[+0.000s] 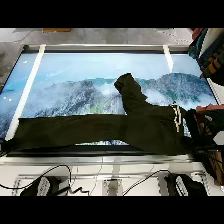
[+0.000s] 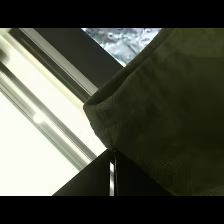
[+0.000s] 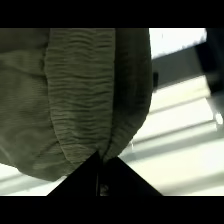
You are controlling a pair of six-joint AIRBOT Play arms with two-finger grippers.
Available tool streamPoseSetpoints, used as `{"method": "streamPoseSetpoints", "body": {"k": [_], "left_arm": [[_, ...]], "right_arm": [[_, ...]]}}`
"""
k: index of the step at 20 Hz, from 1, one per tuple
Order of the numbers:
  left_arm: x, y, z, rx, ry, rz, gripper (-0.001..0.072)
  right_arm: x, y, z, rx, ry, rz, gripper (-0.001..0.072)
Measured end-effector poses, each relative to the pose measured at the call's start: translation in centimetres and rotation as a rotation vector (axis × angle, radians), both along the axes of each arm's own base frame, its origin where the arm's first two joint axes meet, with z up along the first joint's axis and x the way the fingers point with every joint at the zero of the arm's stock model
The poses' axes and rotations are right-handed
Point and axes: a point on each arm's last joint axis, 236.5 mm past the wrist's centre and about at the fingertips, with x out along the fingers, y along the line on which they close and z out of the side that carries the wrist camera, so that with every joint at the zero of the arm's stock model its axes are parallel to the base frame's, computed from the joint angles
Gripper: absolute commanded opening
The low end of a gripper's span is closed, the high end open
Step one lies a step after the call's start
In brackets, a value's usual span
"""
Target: Fold the clothes and pants, and hang the long-sleeved shirts on hangers.
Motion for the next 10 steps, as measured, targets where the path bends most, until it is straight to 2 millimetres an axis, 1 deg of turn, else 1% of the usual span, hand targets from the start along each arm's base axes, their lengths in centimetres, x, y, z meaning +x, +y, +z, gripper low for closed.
{"method": "streamPoseSetpoints", "body": {"k": [3, 5, 7, 10], "left_arm": [[0.8, 0.8, 0.5, 0.040, -0.037, -0.028, 0.0014], [1.7, 1.3, 1.0, 0.072, -0.070, -0.050, 0.0014], [3.1, 2.0, 2.0, 0.125, -0.119, -0.089, 0.0013], [4.7, 2.6, 3.2, 0.180, -0.177, -0.131, 0.0013]], "right_arm": [[-1.3, -0.5, -0.1, -0.025, 0.047, 0.003, 0.0027], [-2.2, -1.3, -0.1, -0.058, 0.083, 0.005, 0.0028], [-3.0, -2.2, -0.1, -0.098, 0.118, 0.006, 0.0028], [-3.6, -2.9, 0.0, -0.129, 0.142, 0.006, 0.0028]]}}
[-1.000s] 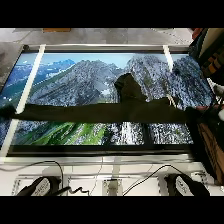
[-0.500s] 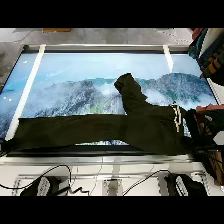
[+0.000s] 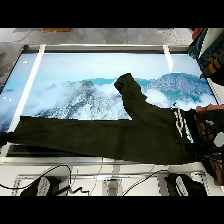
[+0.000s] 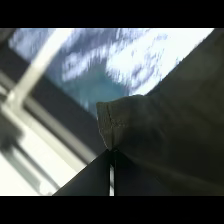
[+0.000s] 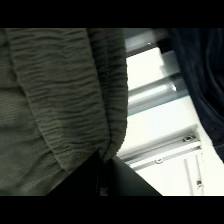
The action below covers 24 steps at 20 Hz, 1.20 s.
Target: Fold the clothes and pants, and hang the long-sleeved shirts on hangers.
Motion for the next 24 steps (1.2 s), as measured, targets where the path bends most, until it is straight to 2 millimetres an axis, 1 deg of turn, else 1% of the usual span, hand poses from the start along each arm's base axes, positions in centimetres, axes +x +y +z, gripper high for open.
{"method": "streamPoseSetpoints", "body": {"k": [2, 4, 5, 6, 7, 8, 9, 12, 13, 14, 15, 16, 17, 20, 22, 24], "left_arm": [[0.2, 0.1, 0.1, 0.008, -0.004, -0.008, 0.0014], [-0.2, 0.1, -0.6, -0.007, 0.025, 0.000, 0.0014], [-0.8, -0.1, -1.2, -0.025, 0.054, 0.013, 0.0015], [-1.4, -0.2, -1.8, -0.043, 0.084, 0.026, 0.0063], [-2.2, -0.4, -2.5, -0.063, 0.117, 0.041, 0.0354], [-2.8, -0.6, -2.9, -0.079, 0.146, 0.053, 0.0720], [-3.4, -0.7, -3.4, -0.095, 0.169, 0.064, 0.0697], [-4.1, -0.9, -3.8, -0.115, 0.202, 0.081, 0.0696], [-4.0, -0.9, -3.7, -0.112, 0.199, 0.080, 0.0695], [-3.8, -0.8, -3.4, -0.109, 0.194, 0.080, 0.0689], [-3.5, -0.6, -2.9, -0.103, 0.184, 0.079, 0.0658], [-2.9, -0.4, -2.3, -0.095, 0.164, 0.076, 0.0589], [-2.3, -0.2, -1.7, -0.089, 0.140, 0.074, 0.0574], [0.0, 0.0, 0.5, -0.087, 0.033, 0.066, 0.0574], [1.4, -0.2, 1.5, -0.090, -0.024, 0.052, 0.0575], [2.4, -0.6, 2.1, -0.092, -0.057, 0.034, 0.0574]], "right_arm": [[-0.1, -0.3, 0.0, -0.012, 0.006, 0.001, 0.0029], [-0.2, -0.4, 0.1, -0.017, 0.008, 0.001, 0.0029], [-0.2, -0.4, 0.1, -0.017, 0.008, 0.001, 0.0077], [-0.2, -0.4, 0.1, -0.017, 0.007, 0.001, 0.0323], [-0.2, -0.4, 0.1, -0.019, 0.006, 0.001, 0.0637], [0.0, -0.5, 0.1, -0.020, 0.001, 0.002, 0.0682], [0.2, -0.3, 0.1, -0.015, -0.008, 0.002, 0.0681], [1.0, -0.5, 0.1, -0.022, -0.043, 0.007, 0.0677], [1.3, -0.6, 0.1, -0.027, -0.056, 0.009, 0.0647], [1.9, -0.9, 0.2, -0.039, -0.080, 0.013, 0.0638], [2.7, -1.2, 0.4, -0.054, -0.112, 0.018, 0.0629], [3.7, -1.7, 0.7, -0.076, -0.158, 0.023, 0.0570], [5.0, -2.2, 1.3, -0.096, -0.213, 0.019, 0.0529], [9.3, -3.8, 3.6, -0.146, -0.363, -0.001, 0.0530], [12.0, -4.7, 4.6, -0.155, -0.401, -0.008, 0.0528], [14.7, -5.4, 5.0, -0.136, -0.399, -0.007, 0.0490]]}}
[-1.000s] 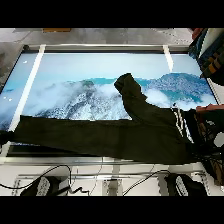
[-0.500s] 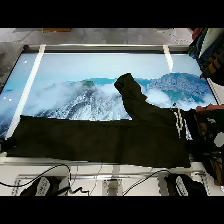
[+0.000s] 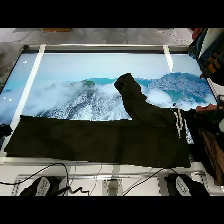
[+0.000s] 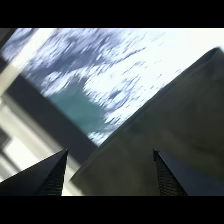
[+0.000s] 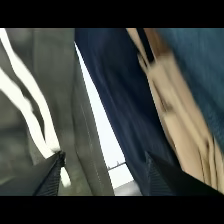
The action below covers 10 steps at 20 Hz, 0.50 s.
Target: Fold the clothes and pants, and hang the long-sleeved shirts on hangers.
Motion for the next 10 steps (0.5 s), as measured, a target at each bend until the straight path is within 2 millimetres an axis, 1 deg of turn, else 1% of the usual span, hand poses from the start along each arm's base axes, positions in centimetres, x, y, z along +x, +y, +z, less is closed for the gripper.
{"method": "streamPoseSetpoints", "body": {"k": [1, 2, 3, 4, 6, 8, 9, 10], "left_arm": [[0.5, -0.2, 0.2, 0.000, -0.012, -0.010, 0.0574], [0.8, -0.5, 0.3, -0.003, -0.021, -0.019, 0.0575], [1.2, -0.7, 0.5, -0.002, -0.027, -0.028, 0.0574], [1.5, -1.0, 0.5, -0.003, -0.032, -0.038, 0.0574], [2.0, -1.4, 0.7, -0.002, -0.039, -0.055, 0.0574], [2.5, -1.9, 0.7, -0.004, -0.042, -0.071, 0.0574], [2.7, -2.1, 0.7, -0.003, -0.045, -0.080, 0.0575], [3.0, -2.4, 0.8, -0.002, -0.048, -0.091, 0.0575]], "right_arm": [[1.4, -0.3, -0.1, 0.019, 0.013, 0.011, 0.0485], [2.4, -0.3, -0.5, 0.057, 0.037, 0.020, 0.0440], [3.6, -0.4, -1.0, 0.106, 0.054, 0.026, 0.0431], [4.1, -0.5, -1.6, 0.166, 0.079, 0.029, 0.0385], [4.7, -0.6, -3.0, 0.312, 0.107, 0.033, 0.0376], [3.9, -0.6, -4.4, 0.460, 0.130, 0.030, 0.0384], [3.0, -0.7, -5.2, 0.526, 0.147, 0.024, 0.0495], [2.0, -0.7, -6.0, 0.585, 0.163, 0.015, 0.0591]]}}
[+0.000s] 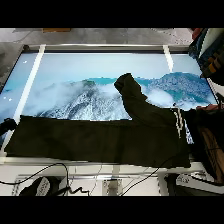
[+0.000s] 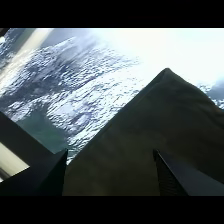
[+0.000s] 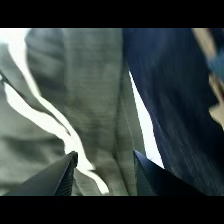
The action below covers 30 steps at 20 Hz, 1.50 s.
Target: Fold the clothes and pants, and hang the long-sleeved shirts on hangers.
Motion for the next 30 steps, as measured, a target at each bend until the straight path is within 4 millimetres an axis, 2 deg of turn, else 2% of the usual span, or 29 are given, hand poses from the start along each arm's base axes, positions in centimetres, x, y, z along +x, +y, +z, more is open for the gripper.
{"method": "streamPoseSetpoints", "body": {"k": [3, 6, 8, 10, 12, 14, 16, 18, 20, 22, 23, 26, 30], "left_arm": [[0.9, -1.0, 0.1, 0.003, -0.009, -0.037, 0.0574], [2.2, -2.6, 0.2, 0.005, -0.015, -0.095, 0.0574], [3.2, -4.1, 0.3, 0.005, -0.017, -0.142, 0.0574], [4.1, -5.6, 0.3, 0.006, -0.019, -0.192, 0.0575], [4.8, -7.1, 0.3, 0.006, -0.019, -0.236, 0.0574], [5.5, -8.4, 0.3, 0.006, -0.020, -0.277, 0.0575], [6.1, -10.0, 0.3, 0.005, -0.020, -0.322, 0.0575], [6.7, -11.9, 0.3, 0.001, -0.021, -0.374, 0.0575], [7.2, -14.3, 0.1, -0.036, -0.030, -0.421, 0.0574], [7.7, -17.3, -0.3, -0.109, -0.048, -0.461, 0.0575], [7.9, -18.8, -0.6, -0.145, -0.052, -0.482, 0.0575], [8.6, -23.6, -1.6, -0.253, -0.044, -0.548, 0.0575], [10.9, -31.4, -2.3, -0.388, -0.019, -0.655, 0.0575]], "right_arm": [[-2.1, 0.6, -2.5, 0.112, 0.025, -0.012, 0.0591], [-2.5, 1.7, -4.7, 0.199, 0.014, -0.012, 0.0591], [-2.3, 2.0, -5.8, 0.232, 0.005, -0.019, 0.0590], [-1.9, 1.5, -6.7, 0.222, -0.010, -0.034, 0.0583], [-1.3, 1.2, -7.1, 0.214, -0.030, -0.050, 0.0531], [-0.8, 1.0, -7.6, 0.203, -0.040, -0.055, 0.0530], [-0.5, 1.8, -8.1, 0.214, -0.042, -0.017, 0.0530], [0.0, 3.8, -8.4, 0.259, -0.047, 0.047, 0.0527], [0.4, 5.7, -8.6, 0.292, -0.054, 0.122, 0.0362], [0.8, 6.6, -9.0, 0.287, -0.070, 0.185, 0.0101], [1.1, 6.9, -9.1, 0.283, -0.083, 0.205, 0.0030], [1.9, 7.8, -8.8, 0.296, -0.119, 0.232, 0.0030], [2.3, 8.3, -8.6, 0.305, -0.139, 0.244, 0.0030]]}}
